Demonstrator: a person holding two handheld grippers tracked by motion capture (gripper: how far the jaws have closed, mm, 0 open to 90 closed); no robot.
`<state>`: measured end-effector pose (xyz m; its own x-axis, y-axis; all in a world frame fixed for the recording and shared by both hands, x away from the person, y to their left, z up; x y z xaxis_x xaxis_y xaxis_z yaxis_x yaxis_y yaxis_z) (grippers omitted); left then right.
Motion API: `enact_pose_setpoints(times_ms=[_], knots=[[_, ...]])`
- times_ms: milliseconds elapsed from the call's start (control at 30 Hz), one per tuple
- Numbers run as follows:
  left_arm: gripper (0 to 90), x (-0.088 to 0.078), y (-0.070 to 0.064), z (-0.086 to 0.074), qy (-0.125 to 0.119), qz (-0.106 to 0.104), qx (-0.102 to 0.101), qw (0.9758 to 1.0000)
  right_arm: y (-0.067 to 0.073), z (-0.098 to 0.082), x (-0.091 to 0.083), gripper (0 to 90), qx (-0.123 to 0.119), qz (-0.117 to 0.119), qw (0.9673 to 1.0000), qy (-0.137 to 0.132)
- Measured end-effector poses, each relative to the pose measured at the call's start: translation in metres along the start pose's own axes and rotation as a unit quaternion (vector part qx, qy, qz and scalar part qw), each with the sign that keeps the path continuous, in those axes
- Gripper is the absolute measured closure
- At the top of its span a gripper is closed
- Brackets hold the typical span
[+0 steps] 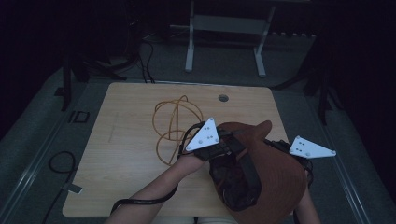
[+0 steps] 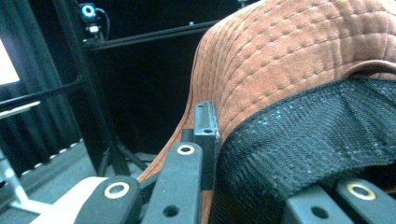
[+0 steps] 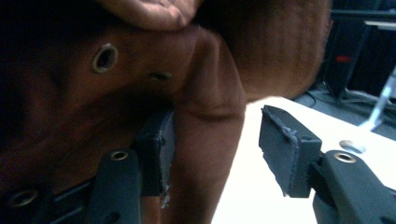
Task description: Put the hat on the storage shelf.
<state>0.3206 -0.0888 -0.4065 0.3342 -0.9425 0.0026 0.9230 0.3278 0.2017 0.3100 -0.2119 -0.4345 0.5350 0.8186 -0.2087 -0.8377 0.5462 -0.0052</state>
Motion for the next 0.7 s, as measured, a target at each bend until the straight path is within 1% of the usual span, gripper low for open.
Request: enact_pose_setpoints(times_ms=[33, 100, 133, 167, 200, 267, 300, 333, 367, 433, 467, 533, 633, 667, 700], knots=[[86.0, 0.001, -0.001, 0.000, 0.000, -0.002, 0.000, 1.0000, 0.001, 0.001, 0.002, 43.6, -0.002, 0.003, 1.0000, -0.002], [86.0, 0.003, -0.003, 0.001, -0.004, -0.009, -0.005, 0.9999, 0.003, 0.002, 0.003, 43.7, -0.001, 0.009, 0.9999, -0.014], [85.9, 0.004, -0.005, 0.001, -0.002, -0.011, -0.003, 0.9999, 0.004, 0.003, 0.004, 43.4, -0.001, 0.008, 0.9999, -0.015], [85.9, 0.004, -0.007, 0.001, -0.003, -0.013, -0.001, 0.9999, 0.005, 0.003, 0.005, 43.4, 0.000, 0.014, 0.9997, -0.020], [85.9, 0.005, -0.007, 0.001, -0.002, -0.012, 0.001, 0.9999, 0.006, 0.003, 0.006, 43.4, 0.003, 0.019, 0.9996, -0.022], [85.9, 0.006, -0.010, 0.002, -0.003, -0.017, -0.001, 0.9998, 0.007, 0.001, 0.009, 43.5, 0.001, 0.021, 0.9996, -0.021], [85.8, 0.007, -0.010, 0.002, -0.002, -0.016, 0.001, 0.9999, 0.007, 0.000, 0.010, 43.7, 0.000, 0.022, 0.9996, -0.020], [85.9, 0.008, -0.010, 0.002, 0.001, -0.015, 0.003, 0.9999, 0.007, 0.000, 0.012, 46.3, 0.004, 0.022, 0.9995, -0.020], [85.8, 0.009, -0.011, 0.002, 0.000, -0.016, 0.001, 0.9999, 0.007, 0.000, 0.013, 46.6, 0.004, 0.028, 0.9993, -0.024], [85.8, 0.010, -0.011, 0.001, 0.002, -0.015, 0.001, 0.9999, 0.007, 0.001, 0.014, 47.1, 0.004, 0.027, 0.9993, -0.026], [85.8, 0.010, -0.012, 0.001, 0.001, -0.014, 0.001, 0.9999, 0.007, 0.001, 0.015, 50.2, 0.007, 0.033, 0.9991, -0.027], [85.7, 0.012, -0.014, -0.001, 0.006, -0.017, -0.003, 0.9998, 0.007, 0.002, 0.016, 51.4, 0.009, 0.035, 0.9988, -0.032], [85.6, 0.013, -0.013, -0.001, 0.004, -0.011, -0.002, 0.9999, 0.005, 0.003, 0.019, 53.5, 0.021, 0.037, 0.9985, -0.036], [85.6, 0.013, -0.013, -0.001, 0.002, -0.011, -0.005, 0.9999, 0.005, 0.004, 0.019, 54.5, 0.025, 0.039, 0.9982, -0.038], [85.6, 0.013, -0.012, 0.000, 0.002, -0.010, -0.002, 0.9999, 0.005, 0.004, 0.019, 54.5, 0.025, 0.039, 0.9982, -0.038]])
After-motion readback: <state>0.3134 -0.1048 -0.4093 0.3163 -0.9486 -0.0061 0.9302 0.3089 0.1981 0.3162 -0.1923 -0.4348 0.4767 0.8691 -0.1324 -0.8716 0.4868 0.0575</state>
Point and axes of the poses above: each handheld gripper's, and its own axes: x roughly forward along the jaws, z roughly out of its top, y roughly to its left, the point moved 8 cm from there along x, roughly forward along the jaws
